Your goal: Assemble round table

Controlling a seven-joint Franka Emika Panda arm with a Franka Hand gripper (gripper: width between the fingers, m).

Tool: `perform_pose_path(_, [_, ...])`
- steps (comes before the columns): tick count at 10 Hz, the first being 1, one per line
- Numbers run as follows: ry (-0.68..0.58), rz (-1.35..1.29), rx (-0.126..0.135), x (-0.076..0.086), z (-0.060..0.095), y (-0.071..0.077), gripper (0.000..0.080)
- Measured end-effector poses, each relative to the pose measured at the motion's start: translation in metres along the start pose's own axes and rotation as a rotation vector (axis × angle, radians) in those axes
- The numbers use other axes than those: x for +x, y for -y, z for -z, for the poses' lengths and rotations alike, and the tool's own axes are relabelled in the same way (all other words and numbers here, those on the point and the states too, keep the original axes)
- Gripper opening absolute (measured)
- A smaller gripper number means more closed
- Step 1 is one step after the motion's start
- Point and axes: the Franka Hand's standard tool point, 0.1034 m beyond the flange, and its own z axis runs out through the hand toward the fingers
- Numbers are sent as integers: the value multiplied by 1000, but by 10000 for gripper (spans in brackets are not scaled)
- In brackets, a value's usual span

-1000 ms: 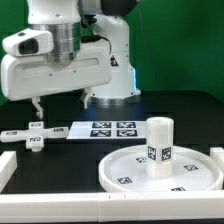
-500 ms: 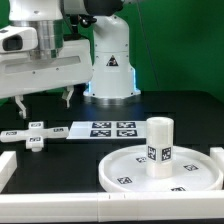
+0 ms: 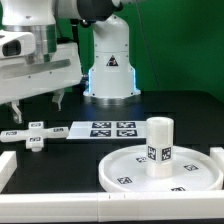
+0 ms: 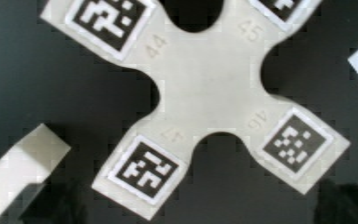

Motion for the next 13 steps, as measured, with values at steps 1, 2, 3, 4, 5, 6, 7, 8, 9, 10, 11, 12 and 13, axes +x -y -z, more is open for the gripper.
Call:
perform_pose_path(1, [0,0,0,0,0,0,649])
perform_pose_path(2, [1,16,-1,-1,-1,0,649])
perform_pose_path(3, [1,64,-9,-6,-6,-2,649])
perform_pose_path(4, [4,97,-13,-8,-11,-3,649])
perform_pose_path(5, [9,111,-6,-8,-13,-2,649])
perform_pose_path(6, [11,110,0,-8,-14,-2,649])
perform_pose_path(7, [10,110,0,-8,-14,-2,649])
perform_pose_path(8, [11,110,0,-8,-14,-2,649])
perform_pose_path(9, [11,118,-1,-9,-15,-2,649])
perform_pose_path(10, [13,155,-6,-12,-18,-3,649])
perform_pose_path(11, [14,175,-13,-14,-22,-4,649])
perform_pose_path(12, [15,186,-18,-16,-24,-5,649])
perform_pose_path(13, [17,186,-14,-18,-27,-4,649])
